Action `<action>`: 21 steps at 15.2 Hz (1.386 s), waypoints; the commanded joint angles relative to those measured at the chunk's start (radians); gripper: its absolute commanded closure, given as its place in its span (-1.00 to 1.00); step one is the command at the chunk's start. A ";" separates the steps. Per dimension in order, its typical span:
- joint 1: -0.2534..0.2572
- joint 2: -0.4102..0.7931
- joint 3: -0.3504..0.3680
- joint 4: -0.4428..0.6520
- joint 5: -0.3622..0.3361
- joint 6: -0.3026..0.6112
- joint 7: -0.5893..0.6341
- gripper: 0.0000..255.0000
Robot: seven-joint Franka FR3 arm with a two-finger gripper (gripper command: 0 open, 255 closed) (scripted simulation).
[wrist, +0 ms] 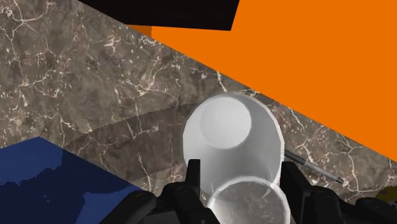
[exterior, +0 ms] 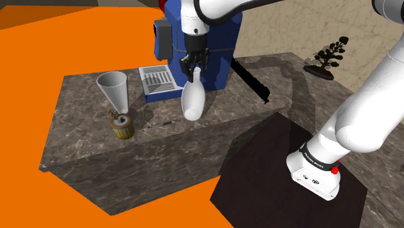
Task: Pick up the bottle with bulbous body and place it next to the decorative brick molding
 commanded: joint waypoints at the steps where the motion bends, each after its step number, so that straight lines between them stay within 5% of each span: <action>1: 0.000 -0.007 0.001 0.021 0.003 -0.027 0.000 1.00; 21: 0.004 -0.009 0.004 0.288 0.005 -0.296 -0.001 1.00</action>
